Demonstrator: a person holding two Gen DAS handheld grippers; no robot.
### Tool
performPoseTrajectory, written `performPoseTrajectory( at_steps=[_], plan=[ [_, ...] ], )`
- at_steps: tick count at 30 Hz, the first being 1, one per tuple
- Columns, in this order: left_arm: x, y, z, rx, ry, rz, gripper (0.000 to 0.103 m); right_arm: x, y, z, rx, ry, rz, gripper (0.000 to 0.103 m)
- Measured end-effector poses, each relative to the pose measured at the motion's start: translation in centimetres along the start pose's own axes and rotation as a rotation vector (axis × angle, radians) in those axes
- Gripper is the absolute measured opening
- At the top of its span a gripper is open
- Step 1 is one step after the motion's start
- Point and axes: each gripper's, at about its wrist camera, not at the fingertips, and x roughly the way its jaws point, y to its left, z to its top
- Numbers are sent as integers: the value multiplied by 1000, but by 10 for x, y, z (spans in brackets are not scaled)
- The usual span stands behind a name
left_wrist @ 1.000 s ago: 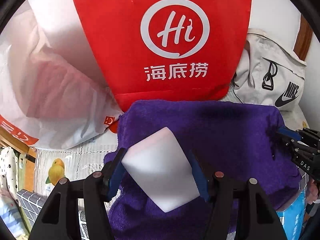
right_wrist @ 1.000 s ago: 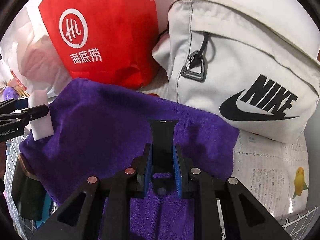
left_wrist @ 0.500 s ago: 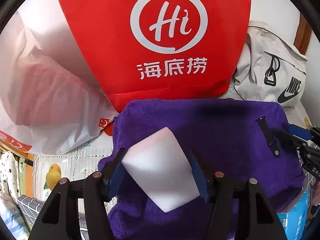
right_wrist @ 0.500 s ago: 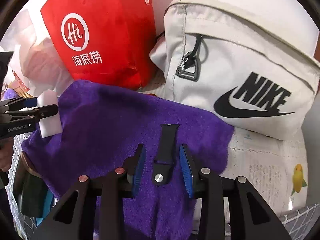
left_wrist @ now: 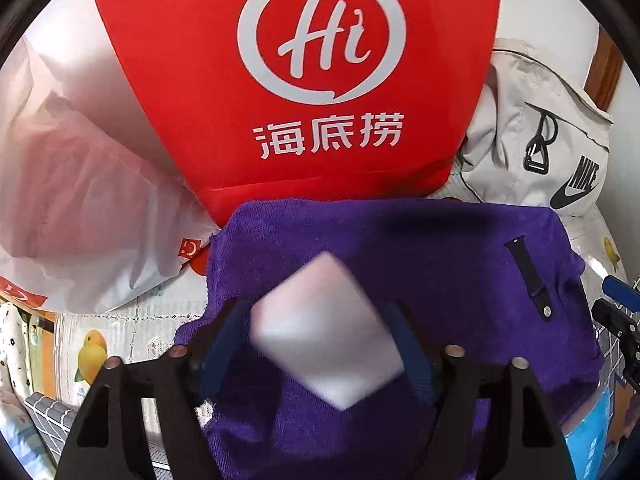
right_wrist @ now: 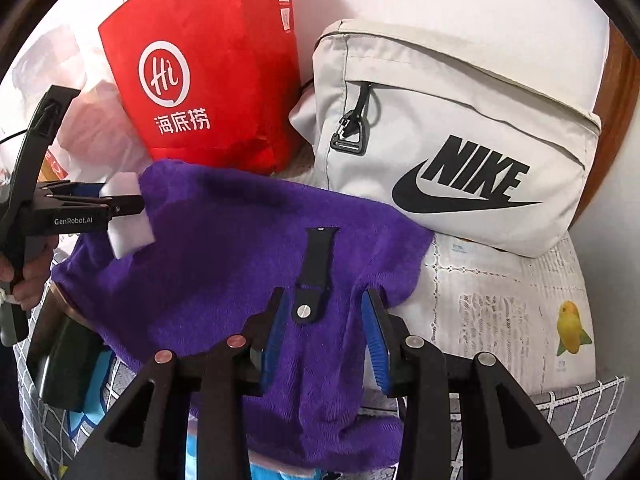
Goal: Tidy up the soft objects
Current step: 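Release the white foam block onto the purple towel with the left tool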
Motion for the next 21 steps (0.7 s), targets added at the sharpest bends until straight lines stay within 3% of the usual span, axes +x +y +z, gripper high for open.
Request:
performPoseTrajectory(
  at_steps=[10, 21],
  plan=[
    [-23, -8, -10, 27, -18, 58, 77, -11, 13, -7, -6, -2, 17, 38],
    [-89, -9, -51, 13, -86, 112, 77, -57, 40, -30, -1, -36, 24, 38]
  ],
)
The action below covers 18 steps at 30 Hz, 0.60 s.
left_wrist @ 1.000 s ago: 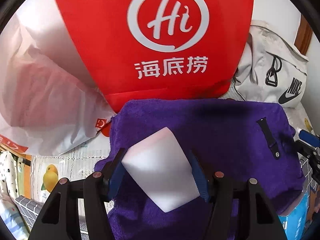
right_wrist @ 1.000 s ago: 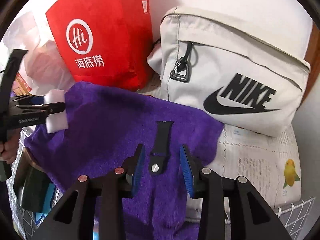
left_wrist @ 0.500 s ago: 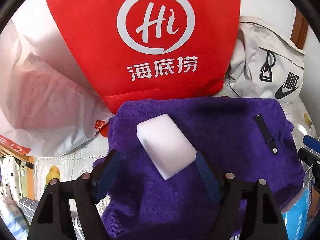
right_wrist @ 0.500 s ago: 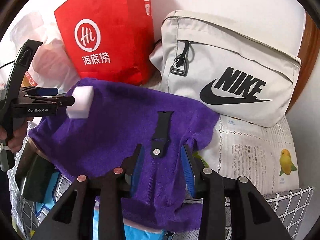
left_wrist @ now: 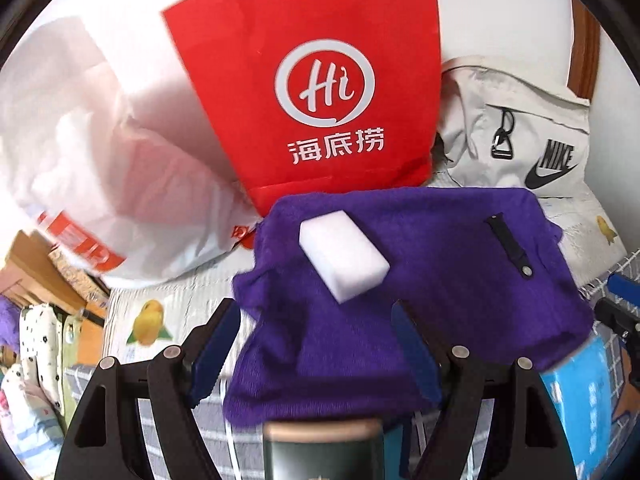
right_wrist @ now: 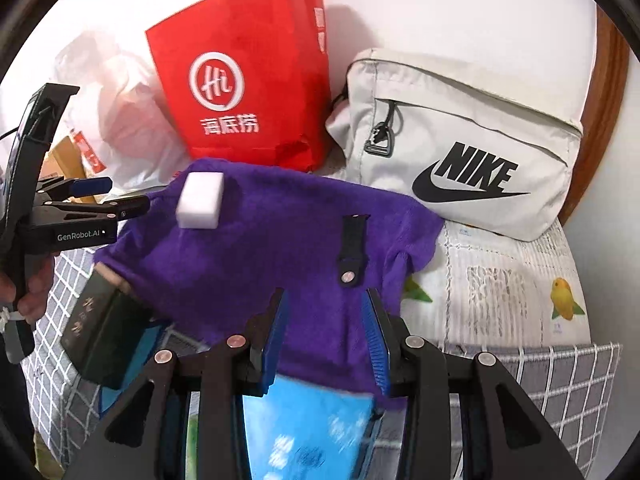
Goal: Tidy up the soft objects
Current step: 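Release the white foam block onto the purple towel with the left tool, then grasp a white tissue with the right tool while the left tool grasps the white glove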
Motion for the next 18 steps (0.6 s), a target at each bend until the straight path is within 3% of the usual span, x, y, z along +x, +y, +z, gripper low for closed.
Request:
performPoseTrajectory(
  at_steps=[14, 18],
  plan=[
    [-98, 17, -86, -86, -70, -14, 77, -73, 49, -70, 8, -17, 29, 39],
    [-115, 20, -114, -114, -73, -22, 77, -93, 59, -93, 10, -20, 44, 44]
  ],
)
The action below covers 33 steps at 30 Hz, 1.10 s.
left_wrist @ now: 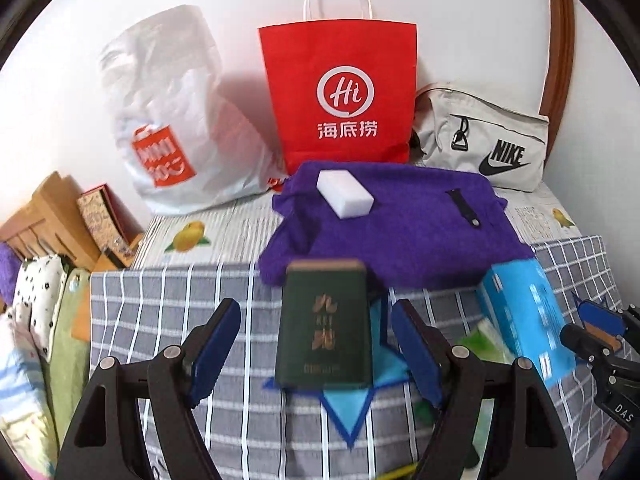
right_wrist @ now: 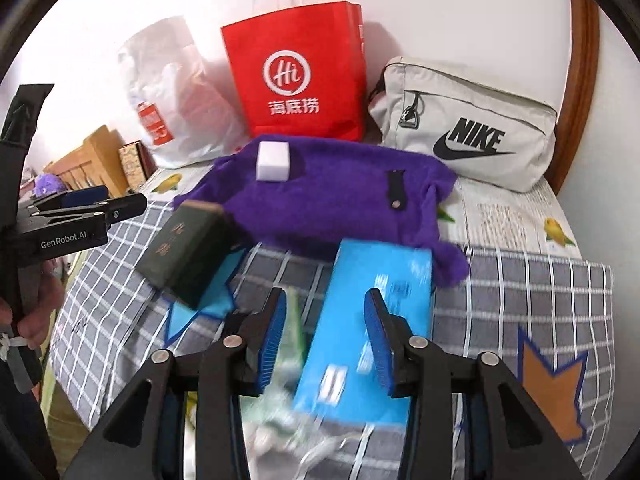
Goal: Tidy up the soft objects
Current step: 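Grasp a white tissue with the right tool while the left tool grasps the white glove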
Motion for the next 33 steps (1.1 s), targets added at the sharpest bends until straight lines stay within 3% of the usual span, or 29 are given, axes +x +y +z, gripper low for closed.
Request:
performPoseTrajectory(
  at_steps=[12, 16, 25, 27, 30, 33],
  plan=[
    [-19, 10, -71, -23, 52, 10, 77, -22, 30, -63, -35, 54, 15, 46],
    [-18, 14, -87, -67, 79, -24, 77, -10, 40, -79, -37, 104, 54, 49],
    [-14, 13, -107, -70, 111, -38, 77, 31, 40, -98, -32, 198, 47, 48],
    [-12, 12, -110, -75, 115, -48, 77, 35, 41, -101, -45, 203, 44, 43],
    [-10, 9, -114, -71, 119, -67, 77, 39, 39, -104, -49, 204, 59, 21],
    [-11, 3, -117, -59, 124, -111, 77, 37, 35, -103, -38, 178, 52, 21]
  ],
)
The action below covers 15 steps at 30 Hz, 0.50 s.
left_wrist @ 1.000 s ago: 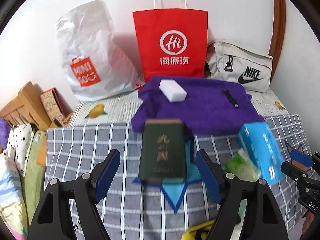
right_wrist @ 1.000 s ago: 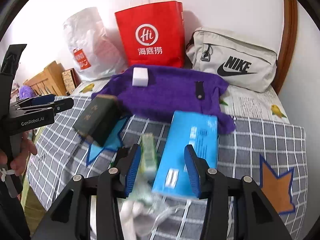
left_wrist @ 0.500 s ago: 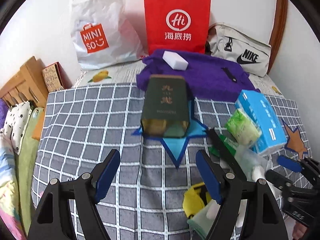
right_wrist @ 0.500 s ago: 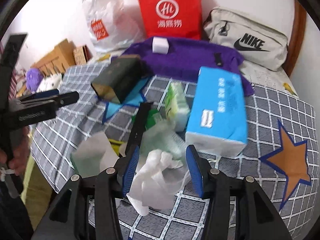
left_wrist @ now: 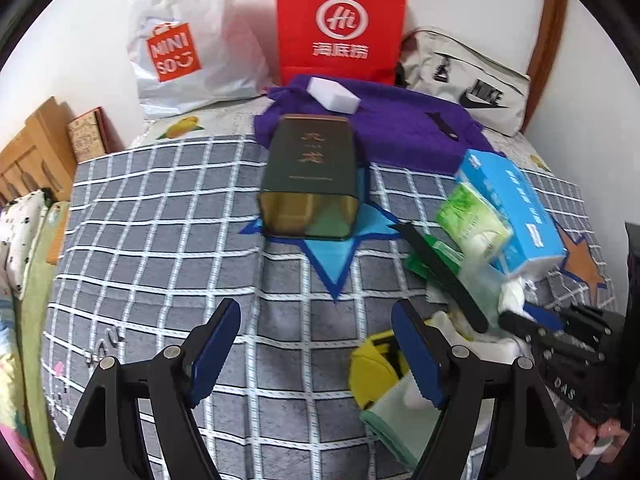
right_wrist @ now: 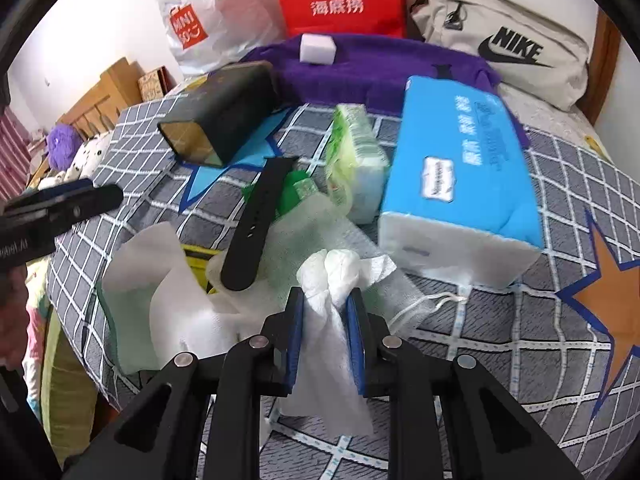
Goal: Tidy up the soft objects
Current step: 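Grasp a white tissue with the right tool while the left tool grasps the white glove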
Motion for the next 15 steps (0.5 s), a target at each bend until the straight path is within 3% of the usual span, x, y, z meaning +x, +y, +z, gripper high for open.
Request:
performPoseTrajectory(
  at_steps=[8, 15],
  plan=[
    [1, -27, -6, 72, 19, -121, 77, -29, -14, 3, 42, -81, -4, 21],
    [22, -53, -28, 161, 88, -131, 77, -42, -23, -8, 63, -104, -29, 21]
  ],
)
